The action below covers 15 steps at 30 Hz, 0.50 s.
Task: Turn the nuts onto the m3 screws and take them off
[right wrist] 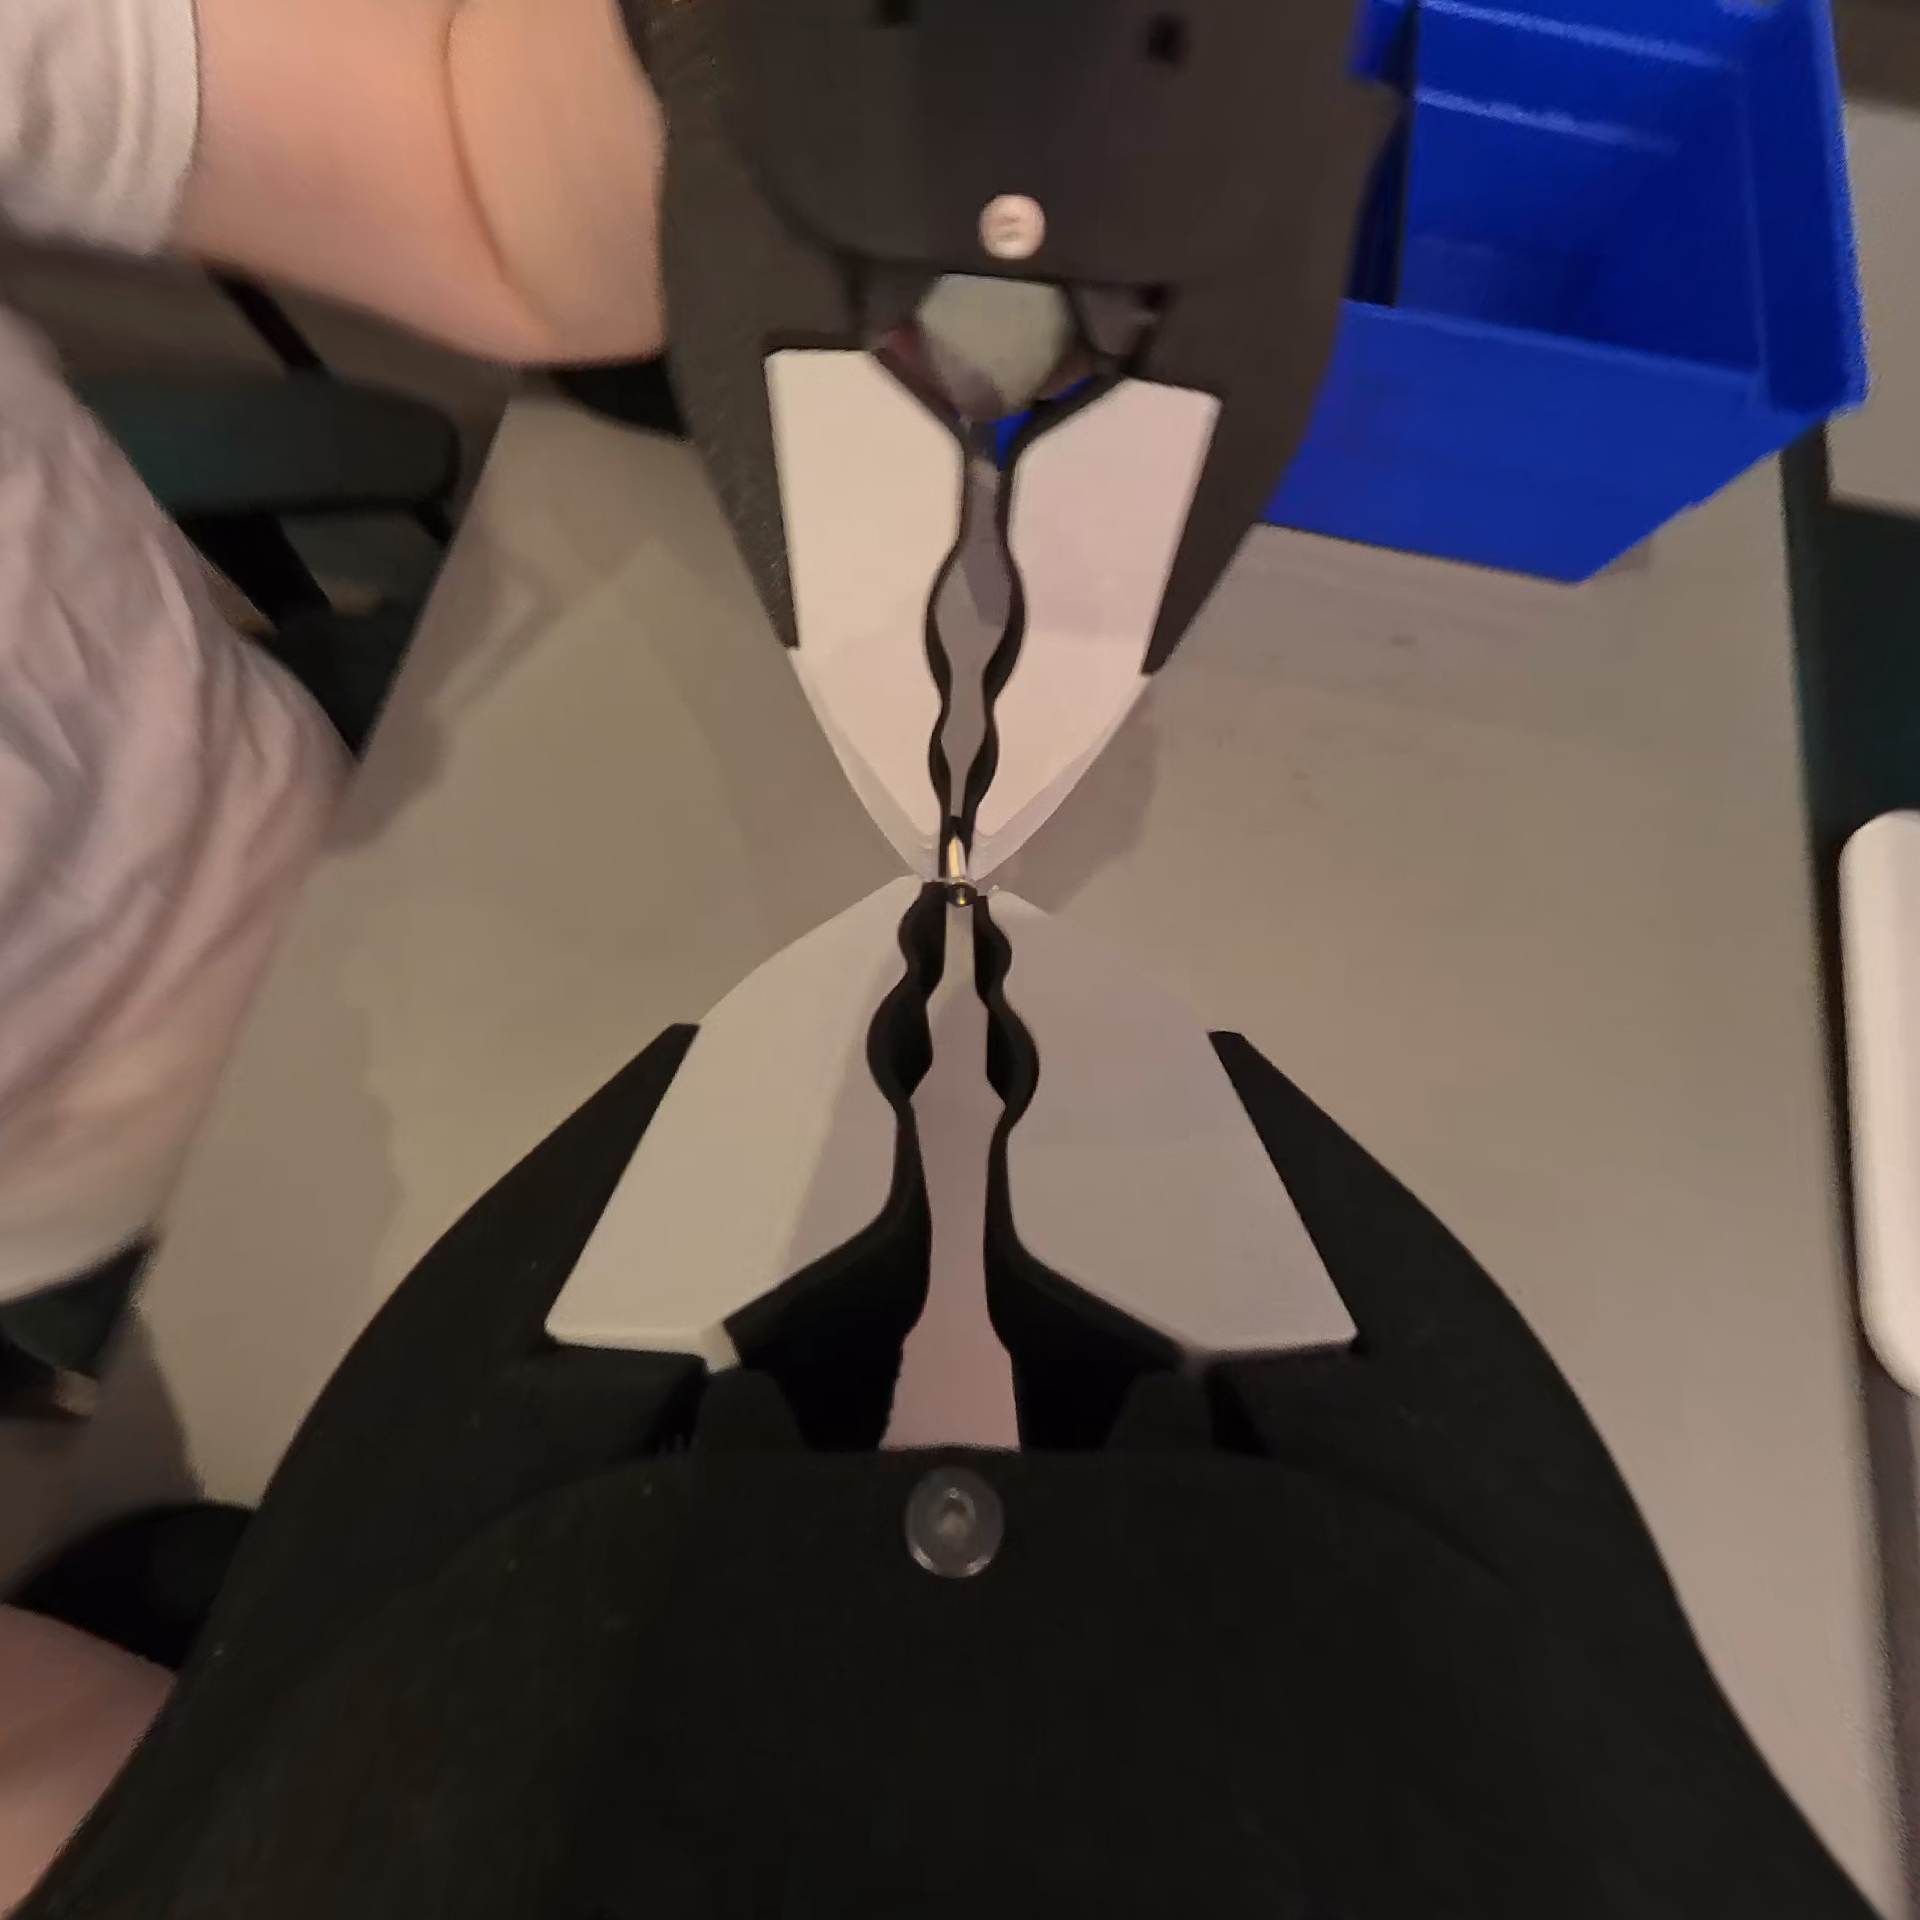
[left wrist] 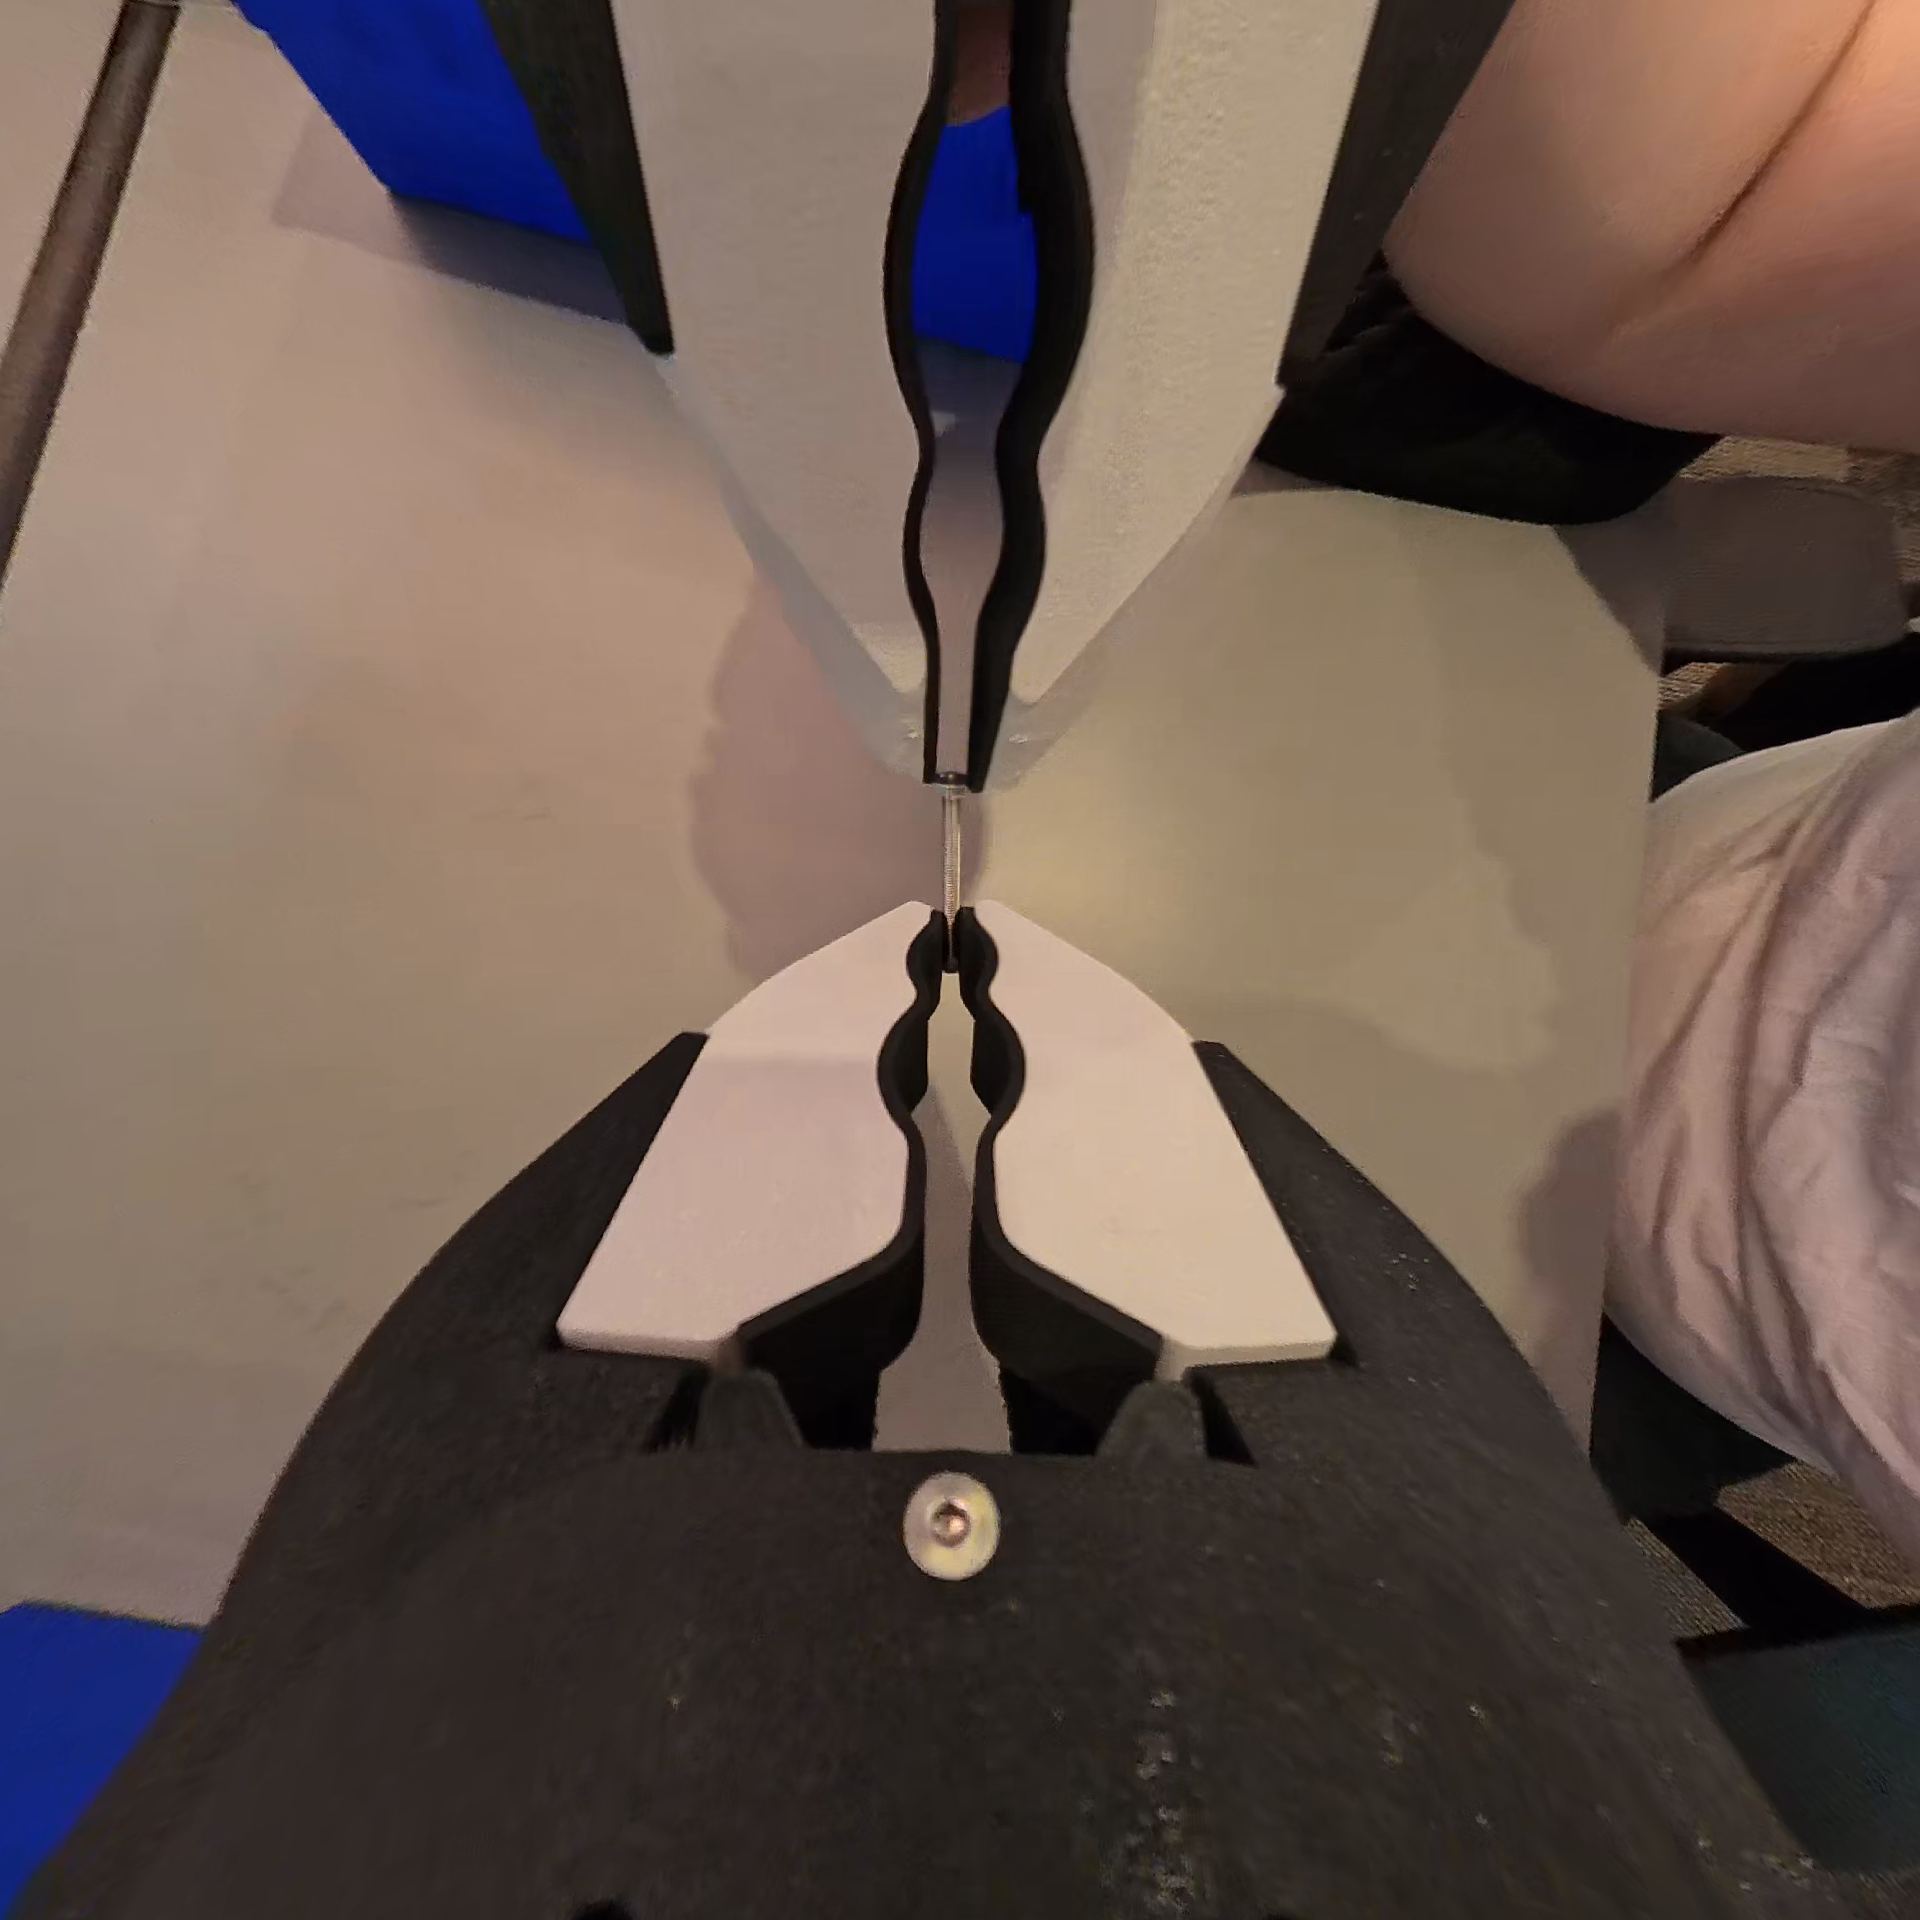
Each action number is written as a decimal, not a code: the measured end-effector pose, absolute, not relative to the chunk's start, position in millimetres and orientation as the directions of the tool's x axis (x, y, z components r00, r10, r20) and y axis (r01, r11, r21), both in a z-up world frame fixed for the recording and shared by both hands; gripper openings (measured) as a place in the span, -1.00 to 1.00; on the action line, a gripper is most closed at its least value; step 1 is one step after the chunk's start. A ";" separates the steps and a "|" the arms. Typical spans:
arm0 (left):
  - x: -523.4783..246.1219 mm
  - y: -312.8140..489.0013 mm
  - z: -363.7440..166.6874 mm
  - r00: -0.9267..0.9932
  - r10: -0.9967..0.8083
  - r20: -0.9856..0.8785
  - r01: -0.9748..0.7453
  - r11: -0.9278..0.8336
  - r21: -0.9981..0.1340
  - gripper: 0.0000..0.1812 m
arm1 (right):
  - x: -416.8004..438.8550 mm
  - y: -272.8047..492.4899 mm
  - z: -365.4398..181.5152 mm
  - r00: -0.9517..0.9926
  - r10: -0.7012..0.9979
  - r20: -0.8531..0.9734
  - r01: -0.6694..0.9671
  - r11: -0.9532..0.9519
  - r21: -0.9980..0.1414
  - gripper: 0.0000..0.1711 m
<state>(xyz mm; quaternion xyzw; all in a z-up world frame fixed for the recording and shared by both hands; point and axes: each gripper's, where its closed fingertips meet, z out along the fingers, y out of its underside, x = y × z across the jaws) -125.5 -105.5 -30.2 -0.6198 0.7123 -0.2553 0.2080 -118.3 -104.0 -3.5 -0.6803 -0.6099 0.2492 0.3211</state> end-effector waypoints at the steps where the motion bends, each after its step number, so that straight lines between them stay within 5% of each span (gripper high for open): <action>1: -126.4 -104.0 -30.1 -0.139 -0.990 0.013 -0.779 0.101 -0.619 -0.98 | -119.6 -102.8 -3.2 0.148 0.989 0.016 0.657 -0.086 -0.749 -0.94; 15: -127.0 -87.2 -29.3 -0.061 -0.997 -0.045 -0.783 0.076 -0.617 -0.98 | -121.7 -88.8 -2.1 0.364 0.882 -0.298 0.521 -0.458 -0.720 -0.94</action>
